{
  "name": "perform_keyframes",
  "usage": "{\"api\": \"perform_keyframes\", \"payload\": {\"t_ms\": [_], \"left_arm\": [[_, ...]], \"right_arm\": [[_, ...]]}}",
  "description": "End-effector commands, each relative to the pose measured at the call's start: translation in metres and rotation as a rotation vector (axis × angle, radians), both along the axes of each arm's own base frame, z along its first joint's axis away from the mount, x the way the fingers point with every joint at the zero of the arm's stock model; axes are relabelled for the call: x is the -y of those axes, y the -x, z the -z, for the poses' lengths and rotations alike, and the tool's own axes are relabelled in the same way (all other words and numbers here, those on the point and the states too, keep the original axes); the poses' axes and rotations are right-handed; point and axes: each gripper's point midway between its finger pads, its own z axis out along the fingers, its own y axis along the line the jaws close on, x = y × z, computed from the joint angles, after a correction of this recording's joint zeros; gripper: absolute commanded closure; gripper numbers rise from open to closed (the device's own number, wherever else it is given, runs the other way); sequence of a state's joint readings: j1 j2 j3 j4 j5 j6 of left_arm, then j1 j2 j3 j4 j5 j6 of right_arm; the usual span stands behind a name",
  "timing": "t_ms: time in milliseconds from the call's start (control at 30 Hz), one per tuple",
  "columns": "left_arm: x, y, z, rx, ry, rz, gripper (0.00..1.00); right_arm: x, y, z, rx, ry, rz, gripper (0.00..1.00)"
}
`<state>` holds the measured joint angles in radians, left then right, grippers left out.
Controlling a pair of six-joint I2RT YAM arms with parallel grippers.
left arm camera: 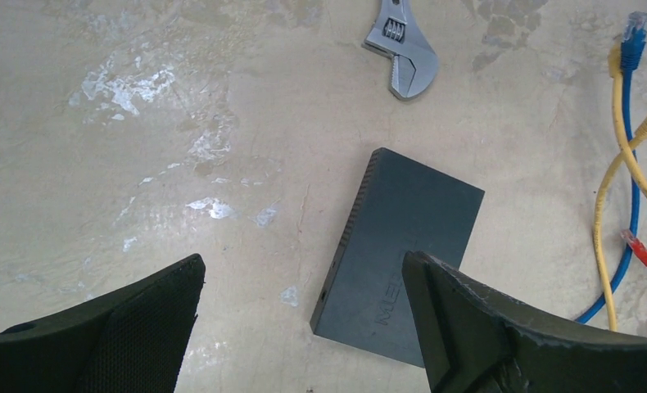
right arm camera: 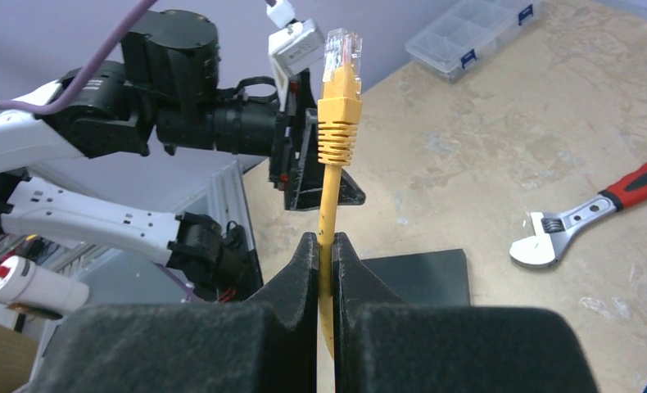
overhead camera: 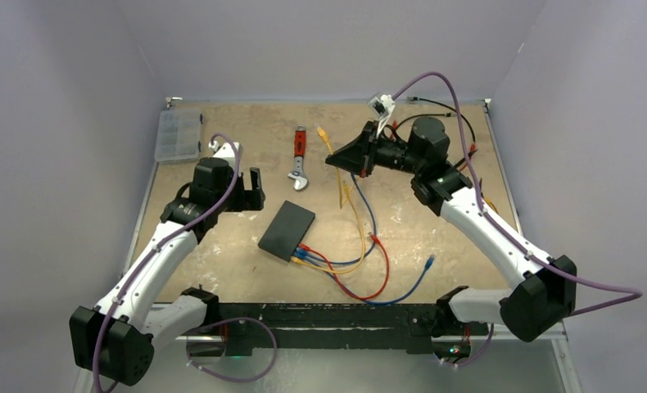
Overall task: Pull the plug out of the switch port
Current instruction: Place the connector at the center of the board.
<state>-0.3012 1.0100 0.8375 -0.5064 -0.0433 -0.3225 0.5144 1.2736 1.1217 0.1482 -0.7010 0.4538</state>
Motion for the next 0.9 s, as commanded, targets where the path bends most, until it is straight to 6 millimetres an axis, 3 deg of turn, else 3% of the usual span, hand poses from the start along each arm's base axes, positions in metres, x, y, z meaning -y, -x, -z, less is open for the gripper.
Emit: {"api": "perform_keyframes", "payload": {"t_ms": [0, 633, 867], "left_arm": [[-0.010, -0.002, 0.005, -0.009, -0.053, -0.023, 0.08], [-0.008, -0.001, 0.012, -0.031, -0.052, -0.012, 0.08], [-0.008, 0.000, 0.012, -0.032, -0.049, -0.011, 0.08]], "right_arm": [[0.004, 0.019, -0.035, 0.081, -0.075, -0.100, 1.00], [0.026, 0.060, -0.096, 0.319, -0.148, -0.203, 1.00], [0.031, 0.066, -0.109, 0.384, -0.137, -0.184, 1.00]]}}
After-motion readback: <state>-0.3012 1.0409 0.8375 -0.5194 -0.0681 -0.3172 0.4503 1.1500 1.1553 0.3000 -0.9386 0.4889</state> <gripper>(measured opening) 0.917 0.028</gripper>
